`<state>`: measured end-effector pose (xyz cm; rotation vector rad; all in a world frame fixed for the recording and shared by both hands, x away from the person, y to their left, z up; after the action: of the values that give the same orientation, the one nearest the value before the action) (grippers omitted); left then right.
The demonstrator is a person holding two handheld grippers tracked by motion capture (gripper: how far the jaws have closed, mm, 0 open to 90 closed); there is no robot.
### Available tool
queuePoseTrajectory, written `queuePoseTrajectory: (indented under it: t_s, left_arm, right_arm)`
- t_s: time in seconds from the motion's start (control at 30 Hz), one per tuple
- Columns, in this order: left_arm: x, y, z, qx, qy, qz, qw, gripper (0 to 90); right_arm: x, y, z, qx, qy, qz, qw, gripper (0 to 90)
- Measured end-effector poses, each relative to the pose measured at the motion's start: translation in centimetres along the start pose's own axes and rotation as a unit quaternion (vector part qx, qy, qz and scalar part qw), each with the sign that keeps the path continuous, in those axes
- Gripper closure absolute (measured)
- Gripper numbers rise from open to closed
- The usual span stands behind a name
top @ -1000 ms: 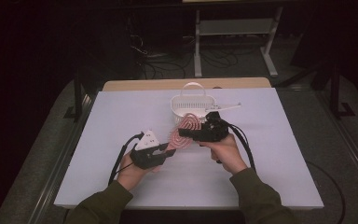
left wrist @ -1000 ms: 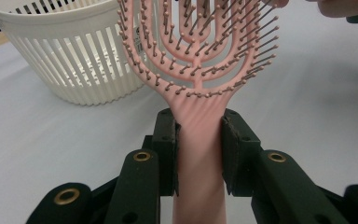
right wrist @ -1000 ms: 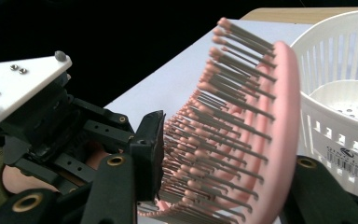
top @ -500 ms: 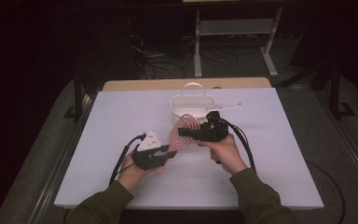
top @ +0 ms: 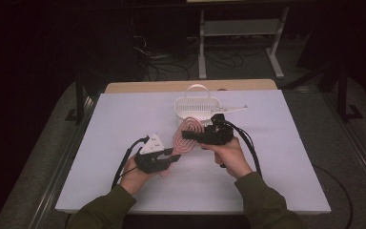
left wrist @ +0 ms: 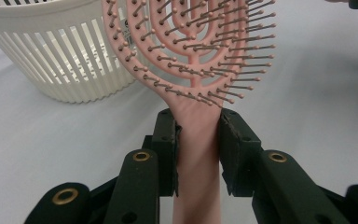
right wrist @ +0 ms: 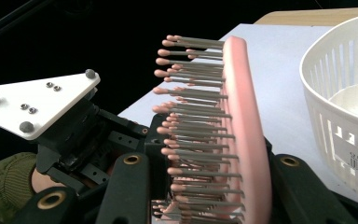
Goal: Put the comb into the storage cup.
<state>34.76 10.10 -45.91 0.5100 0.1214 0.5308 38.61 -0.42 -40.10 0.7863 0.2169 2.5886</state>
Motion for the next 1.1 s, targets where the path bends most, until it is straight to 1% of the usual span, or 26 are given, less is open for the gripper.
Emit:
queuePoseTrajectory:
  t_s: [0.27,0.33,0.57,0.7,0.8,0.87,1.1]
  left_arm:
    - [-0.1,0.0,0.1,-0.004,0.003,-0.009,0.9999,60.2]
    - [-0.1,0.0,0.0,-0.003,0.007,-0.013,0.9999,56.2]
    - [-0.1,-0.1,-0.1,0.002,0.014,-0.024,0.9996,47.1]
    - [0.1,0.3,-0.1,0.001,0.018,-0.029,0.9994,41.1]
    - [0.4,0.5,-0.1,-0.001,0.026,-0.032,0.9992,37.1]
    - [0.6,0.7,-0.3,0.001,0.027,-0.036,0.999,34.1]
    - [0.7,0.8,-1.1,0.023,0.019,-0.048,0.9984,21.8]
  right_arm:
    - [-0.2,0.2,0.2,-0.006,-0.002,-0.004,1.0,62.8]
    - [-0.3,0.3,0.2,-0.008,-0.003,-0.006,0.9999,62.8]
    - [-0.5,0.7,0.4,-0.015,-0.002,-0.009,0.9998,62.8]
    - [-0.6,1.0,0.7,-0.02,-0.004,-0.011,0.9997,62.8]
    - [-0.8,1.3,0.9,-0.025,-0.005,-0.013,0.9996,62.8]
    - [-0.9,1.4,1.0,-0.029,-0.005,-0.014,0.9995,62.9]
    - [-1.1,2.0,1.3,-0.036,-0.007,-0.019,0.9992,62.9]
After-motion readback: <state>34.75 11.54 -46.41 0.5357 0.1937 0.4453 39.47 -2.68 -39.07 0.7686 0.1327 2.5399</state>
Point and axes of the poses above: each handheld gripper's, and its own axes: y roughly backward along the jaws, z roughly out of its top, x roughly to its left, the point moved 9 cm from there along -y, roughly forward along the jaws, and after that the axes turned 4 degrees about -x, right-handed, at the moved point
